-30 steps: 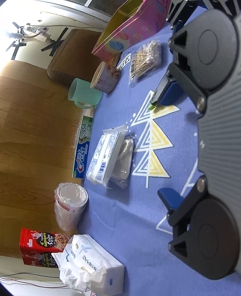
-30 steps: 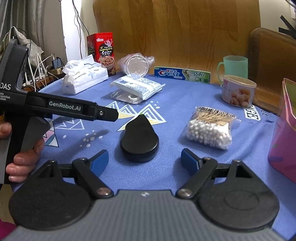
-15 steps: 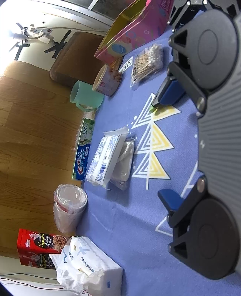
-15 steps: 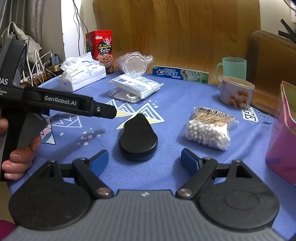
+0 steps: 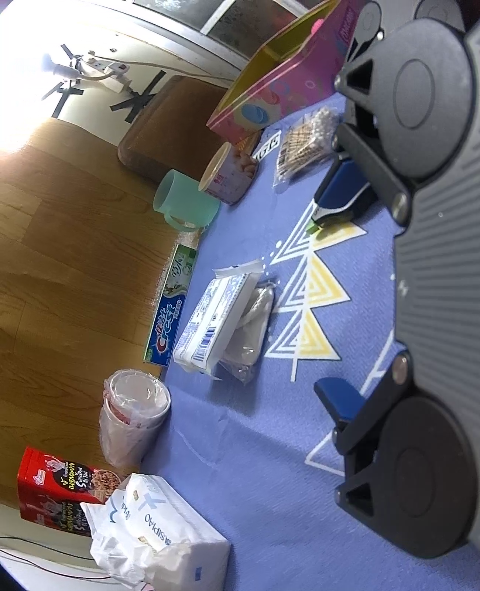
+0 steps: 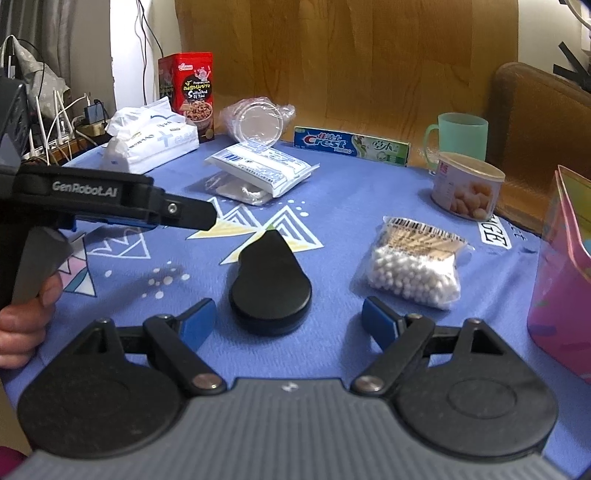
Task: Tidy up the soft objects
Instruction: 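Lower the right gripper over the black oval case and close on it, then hold the black oval case in the closed right gripper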
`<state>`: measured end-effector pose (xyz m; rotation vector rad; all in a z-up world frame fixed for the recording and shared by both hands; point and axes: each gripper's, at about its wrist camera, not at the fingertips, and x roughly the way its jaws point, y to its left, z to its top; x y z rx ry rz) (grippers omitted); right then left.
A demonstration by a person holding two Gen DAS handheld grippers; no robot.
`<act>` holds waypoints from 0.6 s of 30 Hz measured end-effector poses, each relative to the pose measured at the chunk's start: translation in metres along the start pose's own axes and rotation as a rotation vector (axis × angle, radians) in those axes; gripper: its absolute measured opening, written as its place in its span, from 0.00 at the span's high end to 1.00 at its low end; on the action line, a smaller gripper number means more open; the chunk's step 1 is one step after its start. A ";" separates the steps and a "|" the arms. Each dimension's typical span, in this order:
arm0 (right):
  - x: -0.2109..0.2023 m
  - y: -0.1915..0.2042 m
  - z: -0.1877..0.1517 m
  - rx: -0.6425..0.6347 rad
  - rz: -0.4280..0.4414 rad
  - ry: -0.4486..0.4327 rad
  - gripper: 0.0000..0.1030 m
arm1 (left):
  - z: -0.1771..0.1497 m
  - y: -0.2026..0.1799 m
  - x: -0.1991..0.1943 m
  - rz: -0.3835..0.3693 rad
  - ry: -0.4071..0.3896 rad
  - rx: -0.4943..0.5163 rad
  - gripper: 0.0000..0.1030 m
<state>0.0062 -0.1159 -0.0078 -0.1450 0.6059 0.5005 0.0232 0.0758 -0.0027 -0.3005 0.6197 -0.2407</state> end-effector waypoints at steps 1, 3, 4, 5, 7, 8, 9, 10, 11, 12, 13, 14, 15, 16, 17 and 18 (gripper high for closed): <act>0.001 0.001 0.001 -0.004 -0.001 0.001 0.18 | 0.000 0.001 0.000 -0.008 -0.001 -0.005 0.02; 0.003 0.003 0.003 -0.013 0.000 -0.001 0.26 | 0.000 0.003 -0.001 -0.026 -0.002 -0.017 0.03; 0.003 0.005 0.004 -0.019 0.006 -0.003 0.34 | 0.001 0.004 -0.001 -0.035 -0.003 -0.022 0.04; 0.003 0.006 0.005 -0.023 0.014 -0.003 0.38 | 0.001 0.005 -0.001 -0.041 -0.003 -0.026 0.04; 0.004 0.008 0.007 -0.020 0.027 -0.002 0.49 | 0.001 0.005 -0.001 -0.050 -0.003 -0.029 0.05; 0.004 0.009 0.008 -0.019 0.029 -0.002 0.49 | 0.001 0.005 -0.001 -0.054 -0.002 -0.028 0.06; 0.005 0.010 0.008 -0.020 0.033 -0.002 0.49 | 0.001 0.005 -0.001 -0.057 -0.002 -0.026 0.06; 0.004 0.010 0.007 -0.022 0.034 -0.005 0.49 | 0.001 0.004 -0.001 -0.060 -0.001 -0.026 0.07; 0.004 0.011 0.007 -0.022 0.034 -0.007 0.49 | 0.001 0.004 -0.001 -0.062 -0.001 -0.026 0.07; 0.004 0.011 0.006 -0.019 0.036 -0.009 0.49 | 0.001 0.004 -0.001 -0.062 -0.001 -0.027 0.07; 0.003 0.010 0.006 -0.015 0.038 -0.011 0.49 | 0.001 0.005 -0.001 -0.063 -0.001 -0.028 0.07; 0.003 0.010 0.005 -0.012 0.040 -0.012 0.49 | 0.001 0.005 -0.001 -0.064 -0.001 -0.029 0.07; 0.002 0.011 0.005 -0.010 0.041 -0.012 0.49 | 0.001 0.005 -0.001 -0.066 -0.001 -0.031 0.07; 0.000 0.011 0.004 -0.009 0.043 -0.012 0.49 | 0.001 0.006 -0.001 -0.067 -0.001 -0.032 0.07; -0.001 0.011 0.003 -0.008 0.044 -0.013 0.49 | 0.001 0.006 -0.001 -0.068 -0.001 -0.033 0.07; -0.003 0.011 0.001 -0.006 0.046 -0.014 0.49 | 0.001 0.005 -0.001 -0.067 -0.001 -0.031 0.07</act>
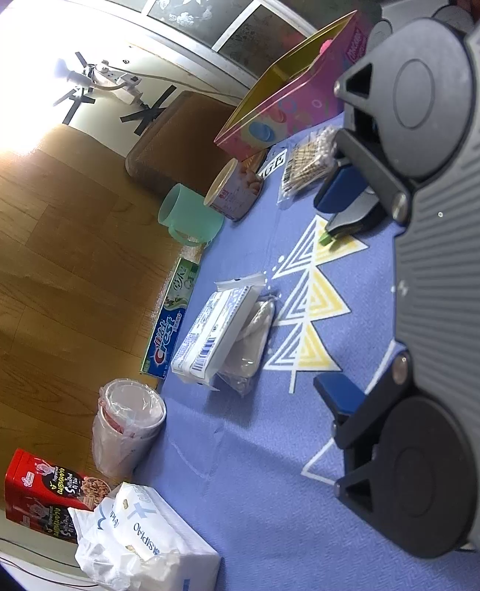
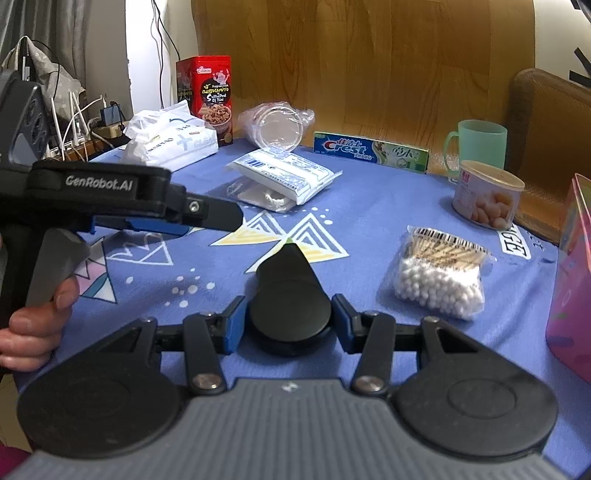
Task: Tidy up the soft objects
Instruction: 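Hold the black oval case in the closed right gripper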
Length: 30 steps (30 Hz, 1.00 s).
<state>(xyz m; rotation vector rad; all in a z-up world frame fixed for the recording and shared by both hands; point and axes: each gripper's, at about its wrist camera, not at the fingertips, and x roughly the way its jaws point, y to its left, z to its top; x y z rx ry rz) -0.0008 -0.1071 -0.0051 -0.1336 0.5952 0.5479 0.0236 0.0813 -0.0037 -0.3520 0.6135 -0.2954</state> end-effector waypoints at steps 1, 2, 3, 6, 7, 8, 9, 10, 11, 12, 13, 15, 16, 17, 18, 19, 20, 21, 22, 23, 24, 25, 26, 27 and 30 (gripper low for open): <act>-0.002 0.000 -0.002 0.001 0.001 -0.002 0.49 | 0.000 0.000 0.000 0.002 0.001 0.003 0.07; -0.004 0.000 -0.003 0.003 0.002 -0.005 0.49 | 0.000 -0.001 0.000 0.004 0.002 0.006 0.07; -0.006 0.000 -0.004 0.006 -0.001 -0.008 0.49 | 0.000 -0.002 0.001 0.005 0.003 0.010 0.06; -0.011 0.000 -0.008 0.003 -0.014 -0.011 0.49 | 0.000 -0.003 0.001 0.009 0.008 0.021 0.04; -0.013 0.000 -0.010 -0.001 -0.020 -0.012 0.49 | 0.000 -0.004 0.002 0.011 0.009 0.024 0.04; -0.014 0.000 -0.010 -0.004 -0.025 -0.013 0.49 | -0.001 -0.005 0.002 0.011 0.010 0.027 0.04; -0.015 0.000 -0.011 -0.005 -0.028 -0.015 0.49 | -0.001 -0.005 0.002 0.013 0.011 0.029 0.03; -0.016 0.000 -0.012 -0.003 -0.028 -0.018 0.49 | -0.001 -0.006 0.002 0.015 0.013 0.032 0.03; -0.016 -0.001 -0.013 0.001 -0.026 -0.021 0.49 | -0.001 -0.006 0.003 0.016 0.014 0.034 0.02; -0.016 -0.001 -0.013 0.004 -0.025 -0.023 0.49 | -0.001 -0.007 0.003 0.016 0.014 0.035 0.02; -0.016 -0.001 -0.013 0.004 -0.026 -0.025 0.49 | -0.001 -0.007 0.003 0.016 0.015 0.036 0.01; -0.016 0.000 -0.013 0.000 -0.030 -0.027 0.49 | -0.001 -0.006 0.003 0.013 0.016 0.034 0.01; -0.016 0.000 -0.013 0.001 -0.030 -0.028 0.49 | -0.001 -0.006 0.003 0.012 0.016 0.033 0.01; -0.016 0.000 -0.013 0.003 -0.029 -0.028 0.49 | -0.001 -0.006 0.003 0.012 0.016 0.033 0.00; -0.016 0.000 -0.013 0.004 -0.028 -0.029 0.49 | -0.001 -0.006 0.003 0.013 0.017 0.034 0.00; -0.016 -0.001 -0.013 0.005 -0.027 -0.030 0.49 | -0.001 -0.006 0.003 0.013 0.017 0.034 0.00; -0.015 -0.001 -0.013 0.005 -0.027 -0.030 0.49 | -0.001 -0.006 0.003 0.015 0.017 0.035 0.00; -0.016 0.000 -0.013 0.005 -0.028 -0.031 0.48 | -0.001 -0.007 0.003 0.017 0.018 0.037 0.00; -0.016 0.000 -0.014 0.006 -0.028 -0.031 0.48 | -0.001 -0.007 0.004 0.018 0.019 0.039 0.00; -0.015 0.000 -0.014 0.006 -0.028 -0.031 0.48 | -0.001 -0.007 0.004 0.019 0.020 0.042 0.00; -0.015 0.000 -0.014 0.006 -0.028 -0.031 0.48 | -0.001 -0.007 0.004 0.020 0.020 0.042 0.00; -0.015 0.000 -0.014 0.006 -0.029 -0.031 0.48 | -0.001 -0.007 0.004 0.019 0.021 0.043 0.00; -0.015 0.000 -0.014 0.006 -0.029 -0.031 0.47 | -0.001 -0.007 0.004 0.019 0.020 0.042 0.00; -0.015 0.000 -0.014 0.006 -0.028 -0.030 0.47 | -0.001 -0.006 0.004 0.017 0.020 0.040 0.00; -0.015 0.001 -0.013 0.002 -0.029 -0.030 0.46 | 0.000 -0.003 0.003 0.001 0.016 0.020 0.00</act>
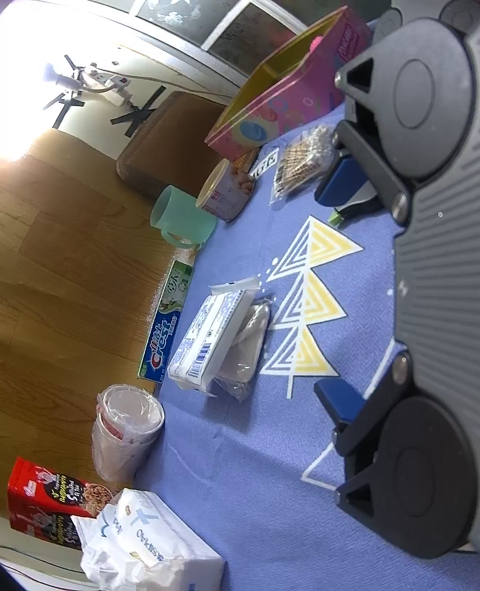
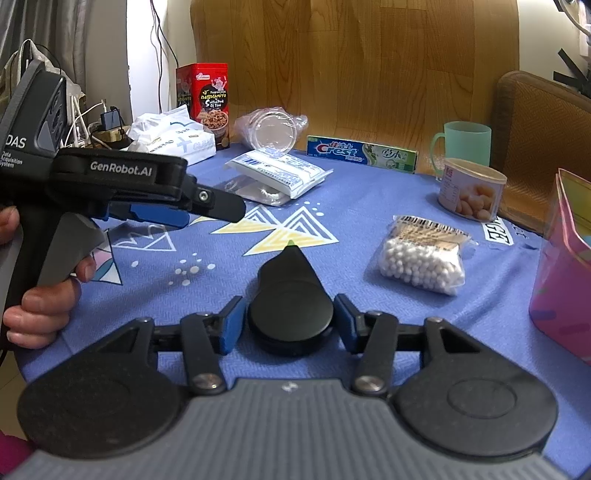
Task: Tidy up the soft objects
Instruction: 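Hold the black oval case in the closed right gripper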
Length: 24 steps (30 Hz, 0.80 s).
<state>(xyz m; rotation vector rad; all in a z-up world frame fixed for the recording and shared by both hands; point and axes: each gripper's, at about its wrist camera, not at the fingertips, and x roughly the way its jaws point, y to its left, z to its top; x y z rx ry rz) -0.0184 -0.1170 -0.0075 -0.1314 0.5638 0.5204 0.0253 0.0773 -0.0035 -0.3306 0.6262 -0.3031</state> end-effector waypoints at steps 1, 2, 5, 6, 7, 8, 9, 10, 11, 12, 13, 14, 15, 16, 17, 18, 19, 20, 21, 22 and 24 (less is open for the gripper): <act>0.000 0.000 0.000 0.000 0.000 0.000 0.46 | 0.000 0.000 0.000 -0.002 -0.001 -0.002 0.00; 0.000 0.001 0.000 0.000 -0.001 0.000 0.46 | 0.000 0.000 0.000 0.001 -0.001 0.000 0.00; 0.000 0.000 0.000 -0.001 0.000 0.000 0.46 | -0.001 -0.002 0.000 0.011 0.000 0.012 0.00; -0.001 0.000 0.000 -0.001 0.001 0.000 0.45 | -0.001 -0.002 0.000 0.012 0.000 0.013 0.00; -0.001 0.000 0.000 0.000 -0.001 -0.001 0.45 | -0.001 -0.002 0.000 0.011 -0.001 0.011 0.00; -0.001 0.000 0.000 0.001 -0.001 -0.001 0.44 | -0.001 -0.002 0.000 0.009 -0.002 0.009 0.00; -0.001 -0.001 -0.001 0.004 -0.002 -0.002 0.44 | -0.001 -0.002 -0.001 0.007 -0.003 0.006 0.00; -0.001 -0.001 -0.001 0.006 -0.003 -0.003 0.44 | -0.001 -0.001 -0.001 0.005 -0.004 0.004 0.00; -0.001 -0.001 -0.001 0.009 -0.004 -0.003 0.43 | -0.001 -0.001 -0.001 0.004 -0.005 0.003 0.00; -0.001 -0.002 -0.001 0.012 -0.005 -0.004 0.42 | -0.001 -0.001 -0.001 0.004 -0.006 0.003 0.00; -0.001 -0.002 -0.001 0.016 -0.006 -0.004 0.40 | -0.001 -0.001 -0.001 0.005 -0.005 0.004 0.00; -0.002 -0.002 -0.001 0.019 -0.006 -0.005 0.39 | -0.001 -0.001 -0.001 0.006 -0.005 0.005 0.00; -0.002 -0.003 -0.001 0.023 -0.007 -0.005 0.39 | -0.001 -0.001 -0.001 0.006 -0.005 0.005 0.00; -0.002 -0.003 -0.002 0.026 -0.008 -0.006 0.39 | -0.001 -0.001 -0.001 0.005 -0.006 0.004 0.00; -0.002 -0.003 -0.002 0.029 -0.008 -0.006 0.39 | -0.001 0.000 -0.001 0.003 -0.006 0.002 0.00; -0.002 -0.003 -0.002 0.032 -0.009 -0.007 0.39 | -0.002 0.000 -0.001 0.001 -0.008 -0.001 0.00; -0.002 -0.003 -0.002 0.034 -0.008 -0.007 0.39 | -0.002 0.001 -0.002 -0.002 -0.009 -0.004 0.00; -0.001 -0.003 -0.002 0.034 -0.008 -0.008 0.39 | -0.001 0.001 -0.002 -0.004 -0.010 -0.006 0.00; -0.002 -0.002 -0.002 0.034 -0.009 -0.007 0.38 | -0.001 0.002 -0.002 -0.007 -0.010 -0.009 0.00; -0.001 -0.003 -0.002 0.034 -0.008 -0.007 0.38 | -0.002 0.002 -0.002 -0.007 -0.011 -0.007 0.00; -0.001 -0.003 -0.001 0.035 -0.009 -0.007 0.38 | -0.002 0.002 -0.002 -0.007 -0.013 -0.007 0.00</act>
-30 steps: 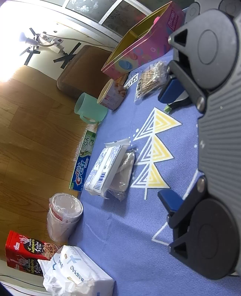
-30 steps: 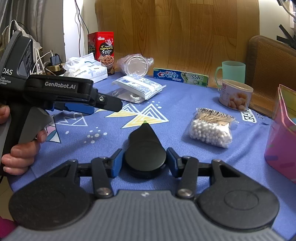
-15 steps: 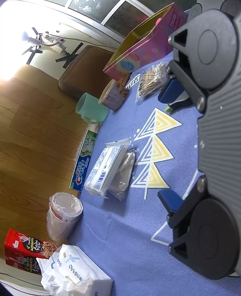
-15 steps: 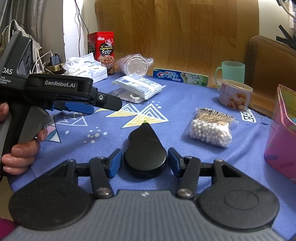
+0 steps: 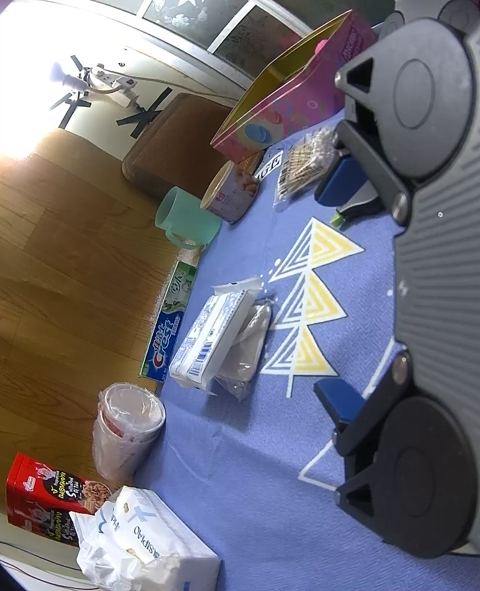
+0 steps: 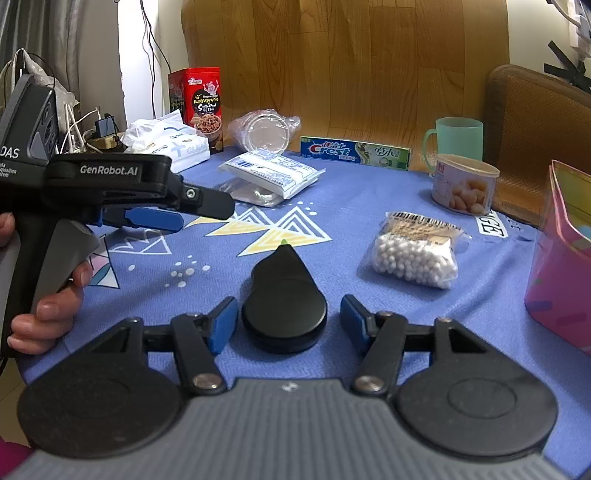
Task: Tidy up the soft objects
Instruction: 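Hold the black oval case in the closed right gripper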
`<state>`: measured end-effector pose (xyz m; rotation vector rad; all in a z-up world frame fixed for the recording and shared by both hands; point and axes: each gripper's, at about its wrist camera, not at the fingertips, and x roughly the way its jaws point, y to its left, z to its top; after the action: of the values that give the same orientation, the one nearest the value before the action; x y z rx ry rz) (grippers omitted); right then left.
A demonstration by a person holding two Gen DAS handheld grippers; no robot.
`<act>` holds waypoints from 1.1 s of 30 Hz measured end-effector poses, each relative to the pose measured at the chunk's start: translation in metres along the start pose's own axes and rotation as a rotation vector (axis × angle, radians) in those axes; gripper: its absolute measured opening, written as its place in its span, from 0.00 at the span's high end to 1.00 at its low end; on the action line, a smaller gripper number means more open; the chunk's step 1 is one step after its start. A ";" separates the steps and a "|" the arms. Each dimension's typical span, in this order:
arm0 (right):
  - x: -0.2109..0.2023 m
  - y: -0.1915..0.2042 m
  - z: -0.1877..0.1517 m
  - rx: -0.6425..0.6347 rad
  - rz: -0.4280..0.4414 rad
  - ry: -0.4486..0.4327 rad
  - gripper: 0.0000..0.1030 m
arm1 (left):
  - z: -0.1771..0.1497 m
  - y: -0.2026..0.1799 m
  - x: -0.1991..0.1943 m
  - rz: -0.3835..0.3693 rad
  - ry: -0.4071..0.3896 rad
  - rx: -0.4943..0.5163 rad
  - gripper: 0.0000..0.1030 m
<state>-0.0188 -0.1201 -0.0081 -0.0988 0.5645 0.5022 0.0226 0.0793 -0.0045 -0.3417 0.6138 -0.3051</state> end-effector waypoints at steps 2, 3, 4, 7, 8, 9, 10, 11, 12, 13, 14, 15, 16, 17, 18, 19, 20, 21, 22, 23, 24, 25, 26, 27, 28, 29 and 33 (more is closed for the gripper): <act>0.000 0.000 0.000 0.000 -0.001 0.000 0.37 | 0.000 -0.001 0.000 0.001 -0.001 0.000 0.00; 0.000 0.000 0.000 -0.001 -0.001 0.000 0.37 | 0.000 -0.001 0.000 0.001 -0.001 0.002 0.00; 0.000 0.000 0.000 -0.001 -0.001 0.000 0.37 | 0.000 -0.001 0.000 0.003 -0.001 0.004 0.00; 0.000 0.001 0.000 -0.003 -0.003 0.001 0.36 | 0.000 -0.002 0.001 0.008 -0.001 0.010 0.00; 0.000 0.001 0.000 -0.004 -0.004 0.001 0.36 | 0.000 -0.002 0.001 0.009 0.000 0.013 0.00; 0.000 0.001 0.000 -0.004 -0.004 0.001 0.36 | 0.000 -0.002 0.001 0.008 0.001 0.014 0.00; 0.000 0.002 0.000 -0.005 -0.003 0.001 0.36 | 0.000 -0.003 0.000 0.007 0.002 0.014 0.00; 0.000 0.002 0.000 -0.005 -0.004 0.001 0.36 | -0.001 -0.003 0.001 0.006 0.004 0.016 0.00; 0.000 0.002 0.000 -0.005 -0.004 0.002 0.36 | -0.001 -0.003 0.001 0.007 0.007 0.020 0.00; 0.000 0.002 0.000 -0.005 -0.004 0.001 0.36 | -0.001 -0.004 0.001 0.010 0.009 0.025 0.00; 0.000 0.002 0.000 -0.005 -0.003 0.001 0.36 | -0.001 -0.005 0.002 0.014 0.012 0.031 0.00; 0.000 0.002 0.000 -0.004 -0.003 0.001 0.36 | -0.001 -0.007 0.002 0.020 0.015 0.039 0.00; 0.000 0.002 0.000 -0.004 -0.003 0.001 0.36 | -0.001 -0.008 0.003 0.025 0.018 0.045 0.00; 0.000 0.002 0.000 -0.005 -0.004 0.002 0.36 | -0.001 -0.008 0.003 0.027 0.019 0.049 0.00; 0.000 0.002 0.000 -0.005 -0.004 0.002 0.36 | -0.001 -0.008 0.003 0.028 0.020 0.051 0.00; 0.000 0.002 0.000 -0.005 -0.004 0.001 0.36 | -0.001 -0.008 0.003 0.029 0.020 0.052 0.00; 0.000 0.002 0.000 -0.004 -0.003 0.001 0.36 | -0.002 -0.008 0.003 0.029 0.019 0.052 0.00; 0.000 0.002 0.000 -0.004 -0.003 0.001 0.36 | -0.002 -0.009 0.003 0.029 0.019 0.052 0.00; 0.000 0.002 0.000 -0.005 -0.003 0.001 0.36 | -0.002 -0.008 0.003 0.029 0.019 0.052 0.00; 0.000 0.002 0.000 -0.005 -0.004 0.002 0.36 | -0.002 -0.009 0.003 0.030 0.019 0.054 0.00; 0.000 0.002 0.000 -0.005 -0.004 0.002 0.36 | -0.002 -0.009 0.003 0.031 0.018 0.055 0.00; 0.000 0.002 0.000 -0.004 -0.003 0.001 0.36 | -0.002 -0.009 0.002 0.032 0.017 0.056 0.00; 0.000 0.002 0.000 -0.004 -0.003 0.001 0.36 | -0.002 -0.009 0.002 0.032 0.016 0.055 0.00; 0.000 0.002 0.001 -0.003 -0.003 0.001 0.36 | -0.002 -0.009 0.002 0.031 0.015 0.053 0.00; 0.000 0.002 0.001 -0.002 -0.002 0.001 0.36 | -0.002 -0.008 0.002 0.028 0.013 0.049 0.00; 0.000 0.002 0.001 -0.003 -0.001 0.002 0.36 | -0.002 -0.007 0.001 0.024 0.010 0.043 0.00; 0.000 0.004 0.000 -0.026 0.001 0.005 0.43 | -0.002 -0.005 0.001 0.016 0.004 0.028 0.00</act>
<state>-0.0209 -0.1168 -0.0077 -0.1247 0.5631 0.5104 0.0208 0.0738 -0.0045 -0.3091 0.6158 -0.2990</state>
